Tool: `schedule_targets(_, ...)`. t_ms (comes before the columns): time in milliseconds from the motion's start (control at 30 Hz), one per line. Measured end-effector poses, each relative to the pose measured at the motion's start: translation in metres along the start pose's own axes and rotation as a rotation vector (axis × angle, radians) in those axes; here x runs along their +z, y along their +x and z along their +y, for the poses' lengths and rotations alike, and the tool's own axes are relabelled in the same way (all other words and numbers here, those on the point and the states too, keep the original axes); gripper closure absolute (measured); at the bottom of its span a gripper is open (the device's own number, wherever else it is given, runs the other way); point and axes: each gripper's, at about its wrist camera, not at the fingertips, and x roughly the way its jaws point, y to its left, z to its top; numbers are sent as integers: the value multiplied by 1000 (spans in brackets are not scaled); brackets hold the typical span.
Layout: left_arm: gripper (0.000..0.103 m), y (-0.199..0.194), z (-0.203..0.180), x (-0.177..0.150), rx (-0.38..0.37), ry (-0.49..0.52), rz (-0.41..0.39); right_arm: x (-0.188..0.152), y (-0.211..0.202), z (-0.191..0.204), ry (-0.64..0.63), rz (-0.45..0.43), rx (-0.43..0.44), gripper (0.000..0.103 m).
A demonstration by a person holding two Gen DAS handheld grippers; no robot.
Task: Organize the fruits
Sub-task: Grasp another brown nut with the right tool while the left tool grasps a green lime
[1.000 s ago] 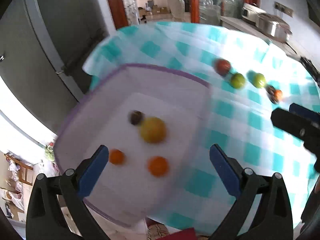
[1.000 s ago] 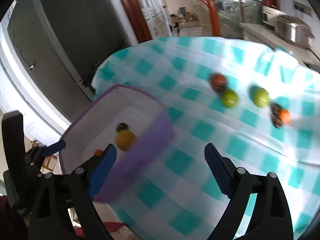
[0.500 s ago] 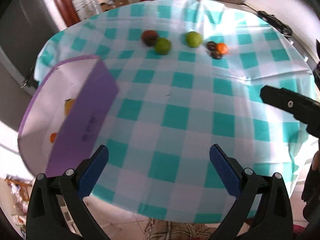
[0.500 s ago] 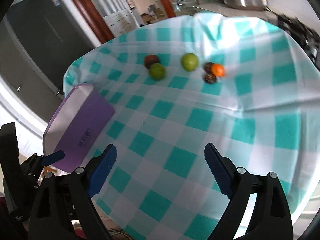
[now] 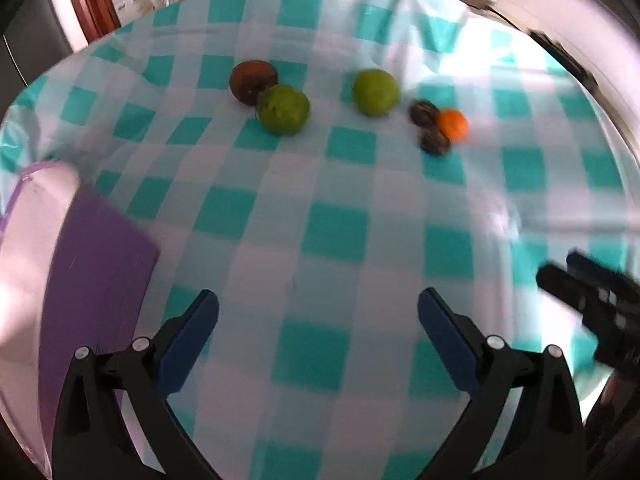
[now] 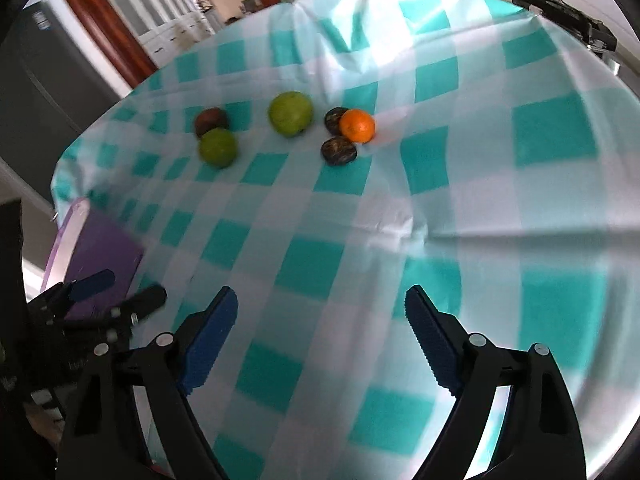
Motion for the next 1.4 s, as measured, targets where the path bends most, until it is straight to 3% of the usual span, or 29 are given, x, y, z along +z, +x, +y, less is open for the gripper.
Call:
schedule_targets(167, 16, 52, 28, 58, -20, -65, 13, 34, 53, 2, 53, 16, -66, 25)
schedule_targets(300, 16, 88, 45, 93, -12, -94, -32, 57, 88, 6, 54, 12, -112, 26)
schedule_targets(600, 17, 129, 51, 137, -29, -97, -105, 93, 140, 0, 104, -31, -203, 33)
schedule_targets(867, 19, 162, 48, 164, -18, -61, -121, 108, 161, 20, -10, -63, -311, 44)
schedule_targets(967, 40, 169, 46, 166, -31, -35, -120, 106, 161, 23, -37, -80, -323, 59)
schedule_targets(1167, 40, 157, 45, 157, -47, -44, -117, 97, 150, 20, -15, -71, -293, 61)
schedule_targets(1400, 40, 123, 43, 103, -67, -29, -62, 72, 117, 19, -14, -70, -235, 61)
